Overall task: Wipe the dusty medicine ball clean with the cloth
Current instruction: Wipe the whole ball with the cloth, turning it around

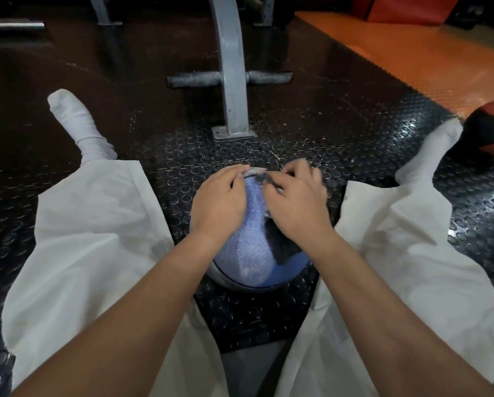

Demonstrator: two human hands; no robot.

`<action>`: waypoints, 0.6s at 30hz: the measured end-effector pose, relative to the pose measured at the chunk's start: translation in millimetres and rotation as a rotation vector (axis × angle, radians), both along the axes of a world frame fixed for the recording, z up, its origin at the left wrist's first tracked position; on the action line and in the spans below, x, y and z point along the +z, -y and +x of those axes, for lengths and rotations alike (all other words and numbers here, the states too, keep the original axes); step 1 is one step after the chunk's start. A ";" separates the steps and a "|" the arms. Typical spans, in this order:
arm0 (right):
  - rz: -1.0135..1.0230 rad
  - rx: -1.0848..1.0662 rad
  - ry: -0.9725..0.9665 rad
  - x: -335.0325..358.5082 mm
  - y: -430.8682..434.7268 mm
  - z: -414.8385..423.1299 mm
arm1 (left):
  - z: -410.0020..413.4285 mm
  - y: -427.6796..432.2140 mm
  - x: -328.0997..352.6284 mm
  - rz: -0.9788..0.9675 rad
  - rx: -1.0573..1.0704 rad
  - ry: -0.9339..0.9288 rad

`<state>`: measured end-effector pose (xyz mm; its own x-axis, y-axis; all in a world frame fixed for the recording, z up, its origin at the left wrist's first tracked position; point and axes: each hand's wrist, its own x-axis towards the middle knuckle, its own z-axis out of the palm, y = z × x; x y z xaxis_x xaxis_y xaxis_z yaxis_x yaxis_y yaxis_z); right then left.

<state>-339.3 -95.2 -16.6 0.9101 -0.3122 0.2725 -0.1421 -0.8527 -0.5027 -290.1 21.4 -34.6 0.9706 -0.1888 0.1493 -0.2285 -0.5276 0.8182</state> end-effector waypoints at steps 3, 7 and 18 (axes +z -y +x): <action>-0.084 0.059 -0.022 5.1 -12.4 12.9 | 3.2 -2.1 -0.7 -0.040 0.006 -0.027; -0.071 0.072 0.026 -3.1 -1.1 3.2 | 9.2 -4.4 0.4 -0.071 0.048 -0.093; 0.001 -0.052 0.081 -17.6 19.9 -9.3 | -1.1 4.4 0.7 0.074 0.037 0.115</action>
